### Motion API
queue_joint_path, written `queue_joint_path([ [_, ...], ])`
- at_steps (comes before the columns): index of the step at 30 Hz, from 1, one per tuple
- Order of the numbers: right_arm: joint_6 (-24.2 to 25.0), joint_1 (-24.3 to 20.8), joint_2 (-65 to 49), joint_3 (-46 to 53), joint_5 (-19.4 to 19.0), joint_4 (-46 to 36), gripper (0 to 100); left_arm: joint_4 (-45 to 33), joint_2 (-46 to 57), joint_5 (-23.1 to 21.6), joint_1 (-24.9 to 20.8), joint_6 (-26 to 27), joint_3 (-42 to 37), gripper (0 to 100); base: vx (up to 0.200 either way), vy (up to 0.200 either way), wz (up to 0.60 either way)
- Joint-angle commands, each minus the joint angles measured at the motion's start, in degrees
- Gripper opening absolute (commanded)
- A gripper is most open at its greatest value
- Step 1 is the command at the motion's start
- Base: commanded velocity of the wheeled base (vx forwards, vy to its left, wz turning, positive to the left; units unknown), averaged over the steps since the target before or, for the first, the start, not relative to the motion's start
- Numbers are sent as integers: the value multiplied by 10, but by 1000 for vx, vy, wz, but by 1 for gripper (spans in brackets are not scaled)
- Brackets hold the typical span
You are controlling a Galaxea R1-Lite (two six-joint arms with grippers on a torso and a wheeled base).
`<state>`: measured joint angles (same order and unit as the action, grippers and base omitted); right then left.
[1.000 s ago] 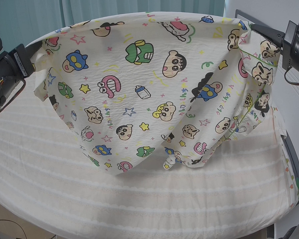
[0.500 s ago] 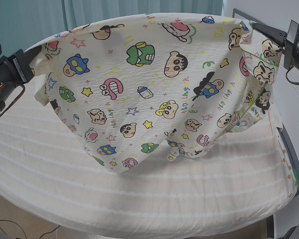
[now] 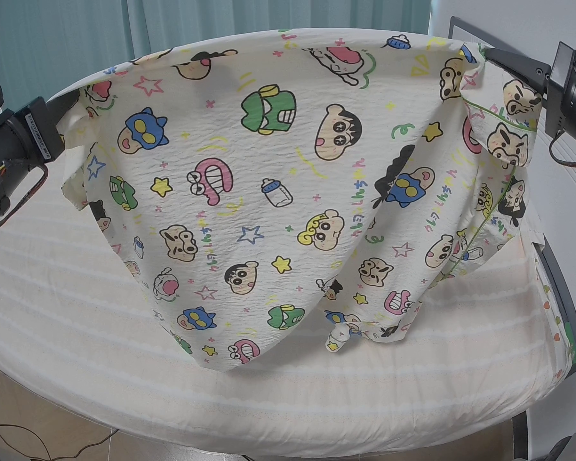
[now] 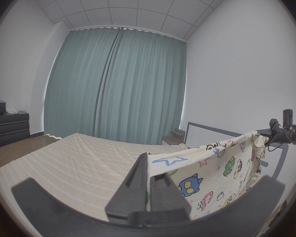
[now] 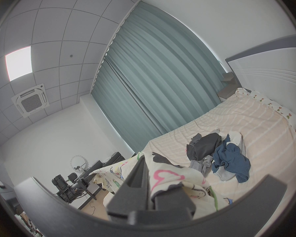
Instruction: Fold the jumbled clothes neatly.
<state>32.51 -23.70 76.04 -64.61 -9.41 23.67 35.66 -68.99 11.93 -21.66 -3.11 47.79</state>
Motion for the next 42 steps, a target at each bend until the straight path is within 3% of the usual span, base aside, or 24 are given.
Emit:
queue_joint_path([
  [1,1,0,2,1,0,1,0,0,-1,0,0,-1,-2,0,0,200,0],
  [18,1,1,-2,1,0,1,0,0,-4,-7,40,-1,4,0,0,200,0],
  [42,1,1,-4,2,0,0,0,-1,-5,-7,59,-1,10,0,0,200,0],
])
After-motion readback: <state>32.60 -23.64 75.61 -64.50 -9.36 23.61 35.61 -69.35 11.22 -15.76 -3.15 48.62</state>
